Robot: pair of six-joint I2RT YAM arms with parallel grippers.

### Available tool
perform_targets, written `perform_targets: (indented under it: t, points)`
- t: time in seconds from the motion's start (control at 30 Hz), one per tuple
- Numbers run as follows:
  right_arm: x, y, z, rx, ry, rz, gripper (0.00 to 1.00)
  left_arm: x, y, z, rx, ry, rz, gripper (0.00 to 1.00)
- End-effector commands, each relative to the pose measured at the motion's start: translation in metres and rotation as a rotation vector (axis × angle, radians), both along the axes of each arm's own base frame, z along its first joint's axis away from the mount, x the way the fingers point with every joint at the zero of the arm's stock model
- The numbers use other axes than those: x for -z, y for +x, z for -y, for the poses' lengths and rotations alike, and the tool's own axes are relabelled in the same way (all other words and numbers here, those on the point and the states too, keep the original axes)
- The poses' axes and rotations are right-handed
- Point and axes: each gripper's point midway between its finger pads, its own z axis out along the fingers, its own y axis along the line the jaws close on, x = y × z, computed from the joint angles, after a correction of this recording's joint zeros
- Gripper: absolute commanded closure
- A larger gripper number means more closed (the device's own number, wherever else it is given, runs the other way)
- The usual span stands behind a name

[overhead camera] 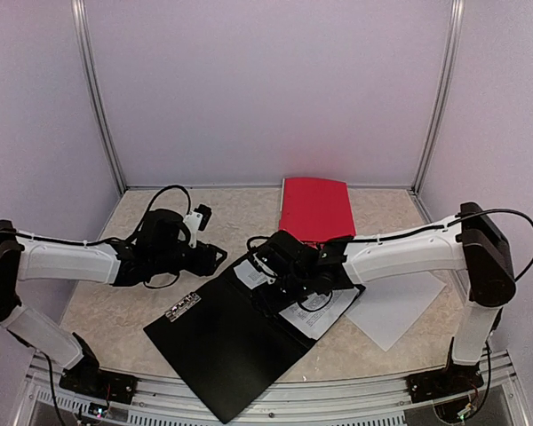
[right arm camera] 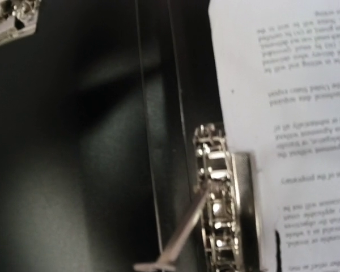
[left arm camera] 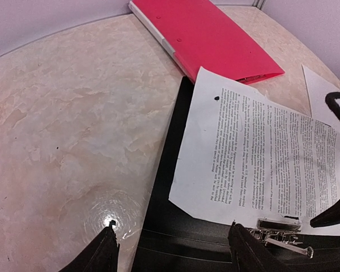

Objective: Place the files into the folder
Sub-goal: Clamp the file at the center of the board.

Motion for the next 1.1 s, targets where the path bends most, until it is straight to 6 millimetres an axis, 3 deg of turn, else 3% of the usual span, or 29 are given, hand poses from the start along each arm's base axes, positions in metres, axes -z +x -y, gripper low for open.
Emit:
perform_targets:
  t: [0.0,0.1,0.47,1.07]
  points:
    - [-0.002,0.007,-0.008,0.010,-0.020,0.035,0.43,0.005,0.005,-0.002,-0.021,0.017,-0.022,0.36]
    - [-0.003,0.011,-0.013,0.004,-0.031,0.046,0.45,0.007,0.004,-0.005,-0.025,0.026,-0.024,0.36]
    - [0.004,0.014,-0.012,0.001,-0.083,0.046,0.70,0.008,0.003,-0.010,-0.039,0.038,-0.018,0.36]
    - [0.013,0.010,-0.003,0.012,-0.108,0.029,0.89,0.012,0.004,-0.011,-0.047,0.048,-0.026,0.36]
